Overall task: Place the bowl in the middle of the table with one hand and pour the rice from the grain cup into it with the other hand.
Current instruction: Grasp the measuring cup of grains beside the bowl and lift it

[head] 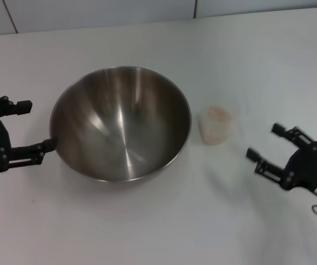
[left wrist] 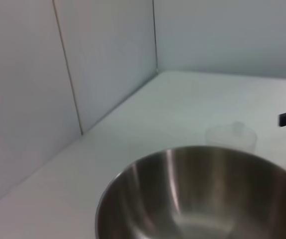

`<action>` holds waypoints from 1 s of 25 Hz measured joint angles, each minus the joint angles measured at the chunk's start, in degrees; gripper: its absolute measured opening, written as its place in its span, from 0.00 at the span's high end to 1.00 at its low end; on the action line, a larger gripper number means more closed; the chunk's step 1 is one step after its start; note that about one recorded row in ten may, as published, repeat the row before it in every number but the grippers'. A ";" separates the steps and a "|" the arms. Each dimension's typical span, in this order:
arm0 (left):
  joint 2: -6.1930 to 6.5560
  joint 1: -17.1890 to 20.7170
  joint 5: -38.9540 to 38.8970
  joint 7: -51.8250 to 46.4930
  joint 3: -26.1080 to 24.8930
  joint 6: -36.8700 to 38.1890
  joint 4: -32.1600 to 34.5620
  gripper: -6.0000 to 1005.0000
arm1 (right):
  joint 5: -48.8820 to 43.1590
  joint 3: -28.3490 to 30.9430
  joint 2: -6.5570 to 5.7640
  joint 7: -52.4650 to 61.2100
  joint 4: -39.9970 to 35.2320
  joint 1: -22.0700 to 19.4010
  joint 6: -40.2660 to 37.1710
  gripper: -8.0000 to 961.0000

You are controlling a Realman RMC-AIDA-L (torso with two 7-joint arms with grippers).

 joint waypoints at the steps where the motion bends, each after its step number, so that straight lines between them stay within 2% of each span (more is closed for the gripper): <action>1: 0.00 0.00 0.00 0.00 0.00 0.00 0.00 0.14 | 0.00 4.50 0.16 -0.27 0.81 0.18 3.27 0.14; 2: 0.00 0.00 0.00 0.00 0.00 0.00 0.00 0.14 | 0.00 4.50 0.16 -0.27 0.81 0.18 3.27 0.14; 3: 0.10 2.02 -4.45 3.78 -0.06 -0.41 -3.01 0.14 | 0.00 6.42 0.19 -0.35 1.44 0.46 4.93 0.14; 5: 0.23 1.90 -4.89 4.10 -0.13 -0.14 -4.30 0.14 | 0.00 9.54 0.22 -0.67 2.84 1.65 8.49 0.14; 14: 0.03 2.03 -5.48 7.64 0.35 -0.28 -7.31 0.14 | 0.02 11.95 0.27 -7.89 7.33 3.97 11.84 0.14; 25: 0.03 1.16 -6.57 9.62 0.19 0.01 -11.24 0.14 | 0.08 15.97 0.27 -8.11 8.12 6.57 15.16 0.14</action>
